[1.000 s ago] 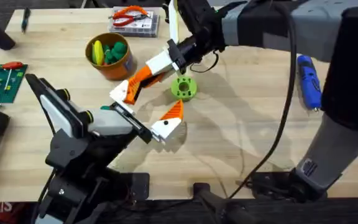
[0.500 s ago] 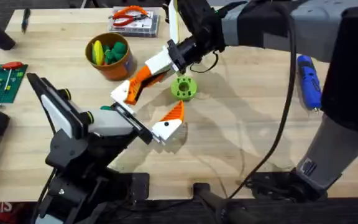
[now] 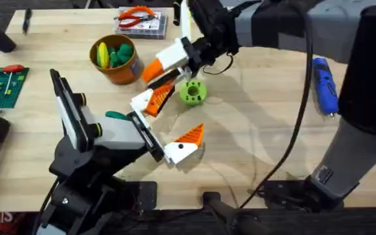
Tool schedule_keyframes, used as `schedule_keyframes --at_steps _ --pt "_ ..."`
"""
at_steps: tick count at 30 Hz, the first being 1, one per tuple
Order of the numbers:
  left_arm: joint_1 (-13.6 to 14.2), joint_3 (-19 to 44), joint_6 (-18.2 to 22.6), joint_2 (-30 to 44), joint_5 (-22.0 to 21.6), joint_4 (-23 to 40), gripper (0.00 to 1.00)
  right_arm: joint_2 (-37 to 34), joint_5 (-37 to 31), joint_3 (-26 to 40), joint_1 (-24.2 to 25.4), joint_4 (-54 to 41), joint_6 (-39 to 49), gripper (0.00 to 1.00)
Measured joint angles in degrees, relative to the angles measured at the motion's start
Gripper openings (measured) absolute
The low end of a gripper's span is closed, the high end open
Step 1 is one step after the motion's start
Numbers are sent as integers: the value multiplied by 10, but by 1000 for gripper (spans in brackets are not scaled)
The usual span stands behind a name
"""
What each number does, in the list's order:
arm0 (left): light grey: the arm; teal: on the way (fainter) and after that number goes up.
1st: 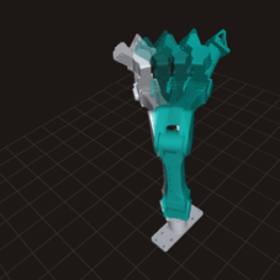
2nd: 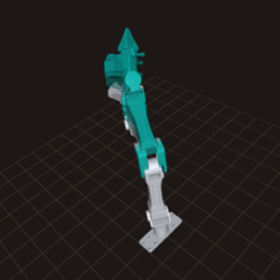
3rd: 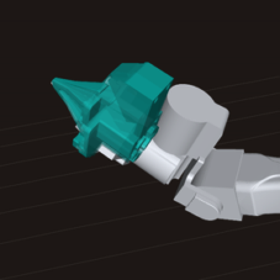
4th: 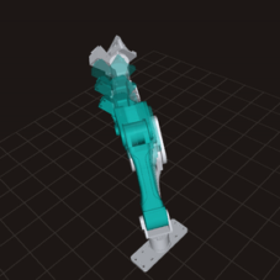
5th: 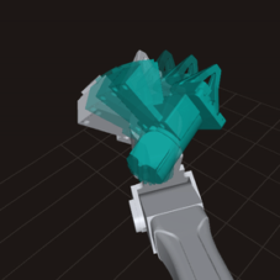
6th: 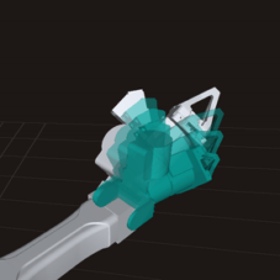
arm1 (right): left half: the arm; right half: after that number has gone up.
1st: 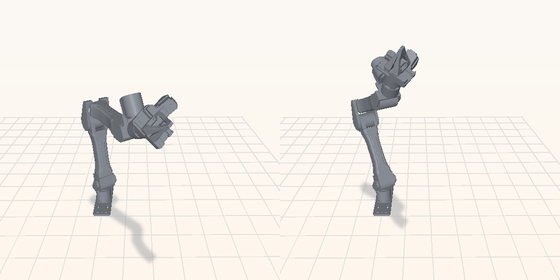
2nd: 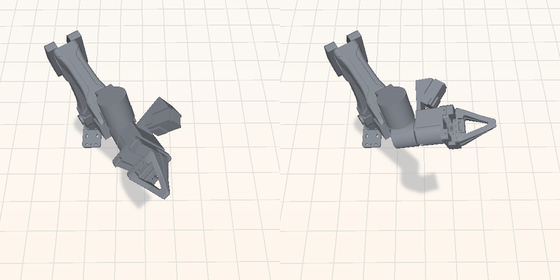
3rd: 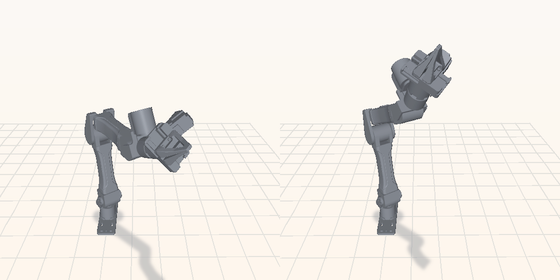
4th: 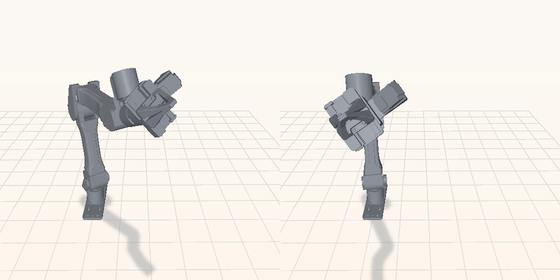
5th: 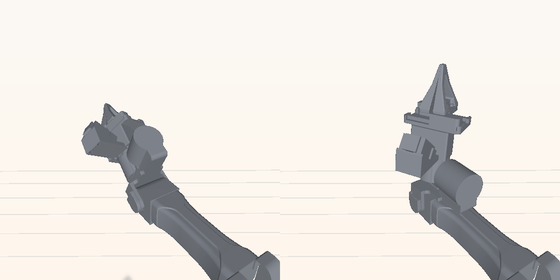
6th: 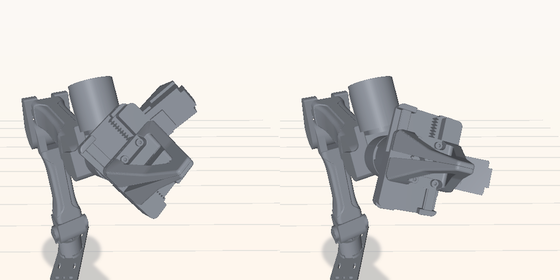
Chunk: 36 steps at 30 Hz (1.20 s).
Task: Pick up the gripper from the table and insert it into the empty holder that is missing its gripper. Then pick up a screw, insert it into the mounting hole, and use the screwdriver to tighten it. Finally, clean up the table by picking up the vegetable and placing it into the bucket.
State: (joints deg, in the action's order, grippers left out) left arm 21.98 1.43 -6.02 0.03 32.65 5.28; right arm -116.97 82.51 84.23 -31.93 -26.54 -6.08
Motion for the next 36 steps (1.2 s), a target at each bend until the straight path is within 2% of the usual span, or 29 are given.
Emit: schedule_keyframes --at_steps 4,7,12,21,24,30,36 --pt "0 0 0 0 7 0 984 0 3 0 13 -1 3 963" --pt "0 0 0 0 8 0 984 0 -1 0 22 -20 13 991" --pt "0 0 0 0 9 0 984 0 -11 0 33 -115 69 991" --pt "0 0 0 0 37 0 984 0 -22 0 35 -306 234 967" --pt "0 0 0 0 41 1 984 0 -29 0 35 -330 270 946" --pt "0 0 0 0 45 1 984 0 -30 0 35 -338 305 826" --pt "0 0 0 0 49 1 984 0 -29 0 35 -322 314 784"
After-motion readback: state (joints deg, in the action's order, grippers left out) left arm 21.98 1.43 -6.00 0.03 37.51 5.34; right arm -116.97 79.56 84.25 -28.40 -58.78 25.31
